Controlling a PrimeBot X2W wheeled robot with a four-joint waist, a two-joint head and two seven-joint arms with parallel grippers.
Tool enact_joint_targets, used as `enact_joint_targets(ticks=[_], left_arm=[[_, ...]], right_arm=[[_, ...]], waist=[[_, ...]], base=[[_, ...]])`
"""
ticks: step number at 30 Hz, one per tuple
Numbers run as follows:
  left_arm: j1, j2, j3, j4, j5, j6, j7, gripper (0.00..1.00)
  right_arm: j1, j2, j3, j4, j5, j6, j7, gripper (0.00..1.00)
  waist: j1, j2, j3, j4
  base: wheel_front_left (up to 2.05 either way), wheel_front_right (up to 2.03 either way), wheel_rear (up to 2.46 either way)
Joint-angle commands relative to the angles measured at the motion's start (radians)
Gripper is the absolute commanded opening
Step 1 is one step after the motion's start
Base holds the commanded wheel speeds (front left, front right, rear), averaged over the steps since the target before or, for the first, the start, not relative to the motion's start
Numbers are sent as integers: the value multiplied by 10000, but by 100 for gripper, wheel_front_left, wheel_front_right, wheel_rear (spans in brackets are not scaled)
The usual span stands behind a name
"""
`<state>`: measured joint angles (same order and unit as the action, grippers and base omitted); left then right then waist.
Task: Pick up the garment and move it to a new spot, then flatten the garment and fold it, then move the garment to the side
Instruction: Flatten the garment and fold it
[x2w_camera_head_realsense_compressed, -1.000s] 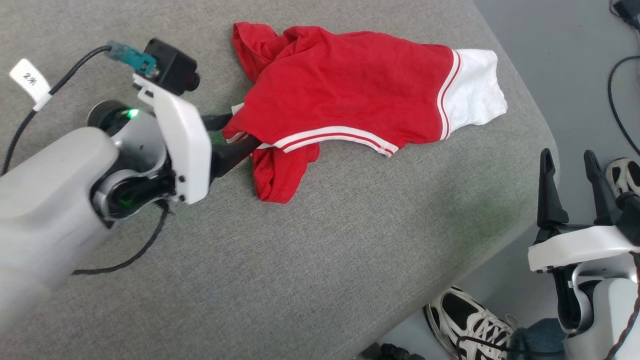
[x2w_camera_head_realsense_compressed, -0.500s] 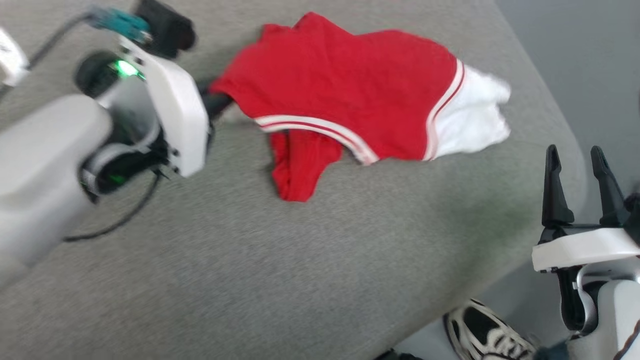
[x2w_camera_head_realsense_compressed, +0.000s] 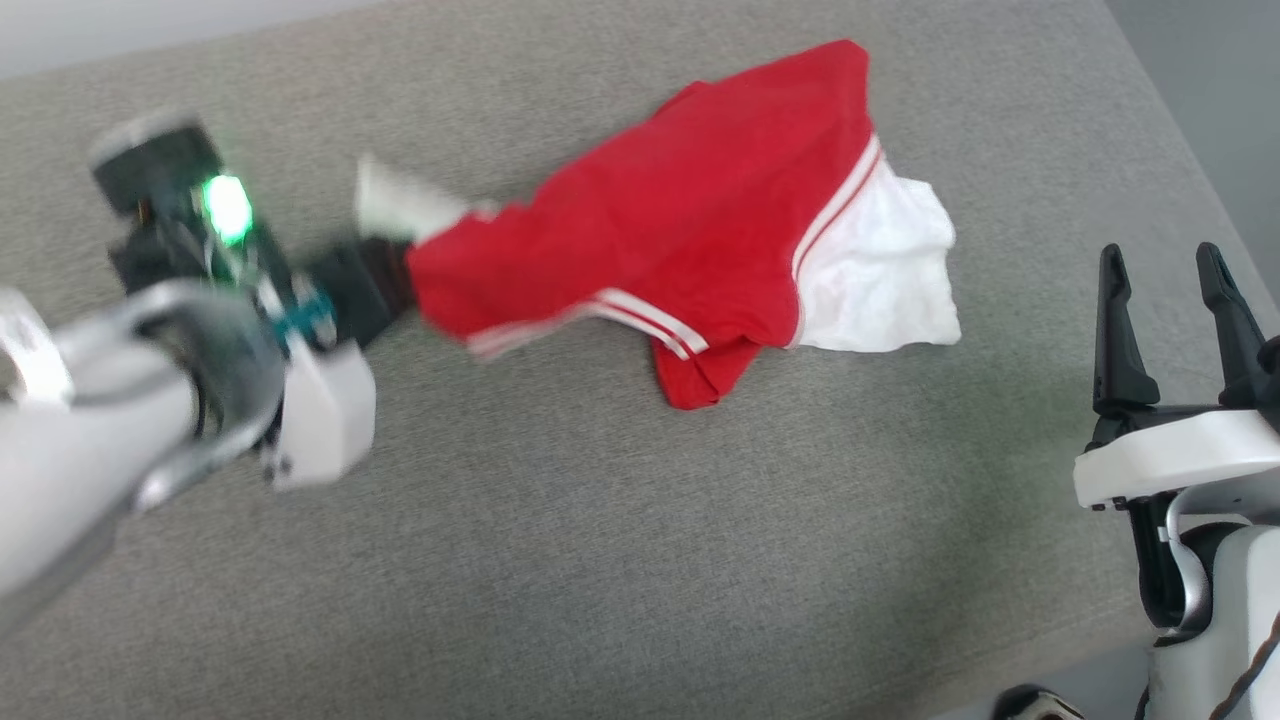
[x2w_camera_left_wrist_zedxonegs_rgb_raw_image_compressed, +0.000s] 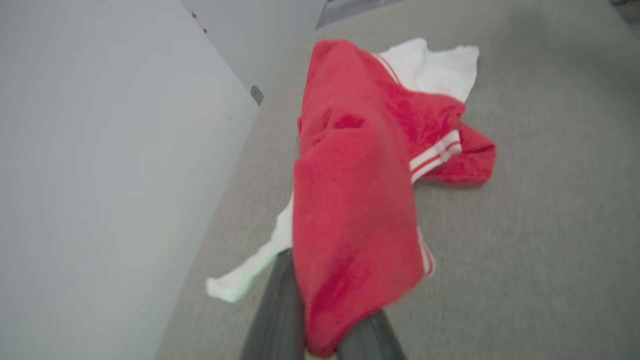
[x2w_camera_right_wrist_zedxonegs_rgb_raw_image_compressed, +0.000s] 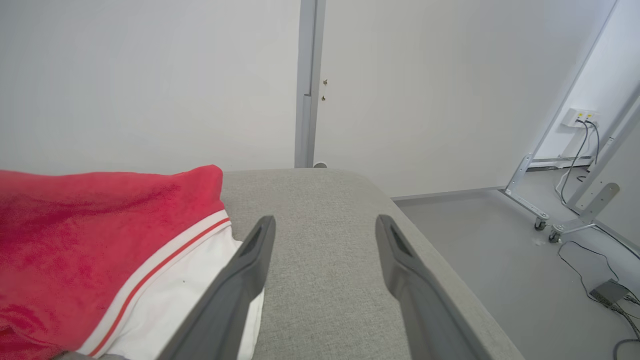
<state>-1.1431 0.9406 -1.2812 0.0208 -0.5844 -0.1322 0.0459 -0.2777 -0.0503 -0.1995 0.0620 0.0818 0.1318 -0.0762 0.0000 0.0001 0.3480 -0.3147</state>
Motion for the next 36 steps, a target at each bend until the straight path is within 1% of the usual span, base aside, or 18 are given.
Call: enact_joint_targets(ticks=[1, 3, 5, 10, 13, 17, 18, 19, 20, 21, 24, 28, 31, 34, 36], left_arm=[[199, 92, 12, 75, -7, 31, 24, 0], [832, 113, 16, 312, 415, 31, -195, 0], [1651, 180, 1, 631, 590, 30, -328, 0], [3125, -13, 11, 1138, 265, 30, -529, 0], [3622, -249, -56, 1241, -337, 19, -630, 0], [3766, -429, -53, 865, -1324, 17, -712, 0], [3715, -404, -24, 729, -1558, 19, -695, 18], [3611, -335, -7, 564, -1783, 20, -697, 46], [3520, -264, 4, 406, -2138, 20, -728, 87], [3419, -174, 10, 205, -2386, 20, -694, 100], [3068, 310, 17, -565, -3170, 22, -376, 100], [2417, 1162, 3, -1768, -4119, 20, 167, 100], [1831, 1758, 8, -2367, -5030, 20, 645, 100], [1131, 2130, 16, -2161, -5839, 22, 923, 100], [788, 2106, 11, -1454, -5910, 23, 1040, 100]], right_arm=[[-81, -8, -2, -72, 5, -21, 18, 100], [-65, -8, 40, -181, 38, -21, 93, 100], [32, -10, 62, -314, 14, -21, 158, 100], [213, -5, -91, -613, 44, -21, 290, 100], [259, -5, -103, -704, 85, -21, 317, 100], [218, -5, -7, -720, 128, -21, 344, 100], [206, -5, 8, -706, 145, -21, 345, 100], [191, -6, 15, -692, 161, -21, 343, 100], [185, -6, 20, -669, 171, -21, 331, 100], [189, -6, 13, -652, 174, -21, 324, 100], [223, -8, 12, -615, 193, -21, 312, 100], [281, -6, -55, -593, 227, -21, 288, 100], [316, -6, -68, -590, 261, -21, 257, 100], [314, -5, -25, -550, 307, -21, 221, 100], [288, -6, 16, -519, 326, -20, 203, 100]], waist=[[0, -1, -28, 60], [0, -1, 35, 61], [0, -1, 91, 26], [0, -1, 245, 4], [0, -1, 299, 25], [0, -1, 307, 91], [0, -1, 295, 112], [0, -1, 285, 132], [0, -1, 262, 153], [0, -1, 240, 177], [0, -1, 185, 213], [0, -1, 147, 224], [0, -1, 151, 204], [0, -1, 175, 152], [0, -1, 200, 107]], base=[[0, 0, 0], [0, 0, 0], [0, 0, 0], [0, 0, 0], [0, 0, 0], [0, 0, 0], [0, 0, 0], [0, 0, 0], [0, 0, 0], [0, 0, 0], [0, 0, 0], [0, 0, 0], [0, 0, 0], [0, 0, 0], [0, 0, 0]])
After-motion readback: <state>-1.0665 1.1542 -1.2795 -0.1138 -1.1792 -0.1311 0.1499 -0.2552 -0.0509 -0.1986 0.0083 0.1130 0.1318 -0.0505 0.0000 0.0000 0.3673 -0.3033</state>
